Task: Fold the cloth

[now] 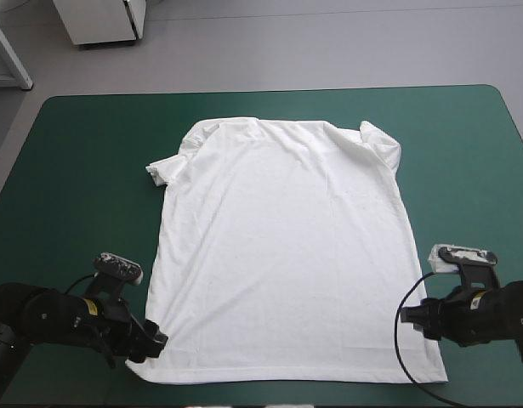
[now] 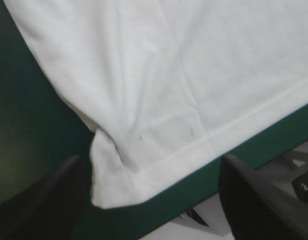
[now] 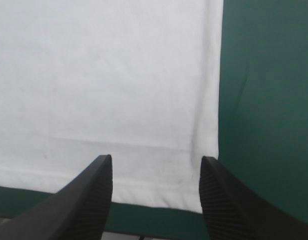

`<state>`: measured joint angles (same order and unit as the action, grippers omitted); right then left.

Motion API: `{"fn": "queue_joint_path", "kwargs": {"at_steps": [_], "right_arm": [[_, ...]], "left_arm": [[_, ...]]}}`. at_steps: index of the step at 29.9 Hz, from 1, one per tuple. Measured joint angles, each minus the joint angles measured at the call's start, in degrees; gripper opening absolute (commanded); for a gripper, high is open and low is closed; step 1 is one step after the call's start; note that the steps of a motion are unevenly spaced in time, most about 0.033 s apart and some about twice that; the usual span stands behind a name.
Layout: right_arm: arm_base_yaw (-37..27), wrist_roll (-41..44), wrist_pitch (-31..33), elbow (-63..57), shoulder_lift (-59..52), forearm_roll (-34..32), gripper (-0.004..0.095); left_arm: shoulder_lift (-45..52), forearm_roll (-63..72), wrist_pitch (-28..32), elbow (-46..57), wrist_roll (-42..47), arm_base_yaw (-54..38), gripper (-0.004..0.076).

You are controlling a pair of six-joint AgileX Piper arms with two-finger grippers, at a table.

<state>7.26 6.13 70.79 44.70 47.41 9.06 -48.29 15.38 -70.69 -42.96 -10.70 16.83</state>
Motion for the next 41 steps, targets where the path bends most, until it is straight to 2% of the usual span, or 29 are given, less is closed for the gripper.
{"fn": "queue_joint_path", "kwargs": {"at_steps": [7, 13, 17, 29, 35, 41], "right_arm": [[0.0, -2.1, 0.7, 18.4, 1.0, -4.2, 0.0392], [0.0, -3.2, 0.7, 35.1, 5.7, -5.5, 0.0391], [0.0, -3.3, 0.7, 41.5, 10.1, -5.6, 0.0389], [0.0, -3.6, 0.7, 42.9, 18.1, -4.5, 0.0389], [0.0, -3.6, 0.6, 42.9, 20.1, -4.5, 0.0389], [0.0, -3.6, 0.6, 42.9, 21.6, -4.5, 0.0389]], "left_arm": [[-2.2, -3.6, -0.6, -17.2, 2.2, 0.0, 0.0473], [-8.3, -7.4, -0.8, -31.9, 2.7, -0.2, 0.0473], [-15.5, -11.9, -1.2, -38.8, 3.9, -0.2, 0.0473], [-40.4, -14.9, 1.6, -40.7, 5.7, -0.3, 0.0471], [-48.9, -15.1, 5.0, -42.5, 8.3, -2.8, 0.0424], [-55.8, -15.1, 6.2, -47.6, 8.6, -6.3, 0.0421]]}}
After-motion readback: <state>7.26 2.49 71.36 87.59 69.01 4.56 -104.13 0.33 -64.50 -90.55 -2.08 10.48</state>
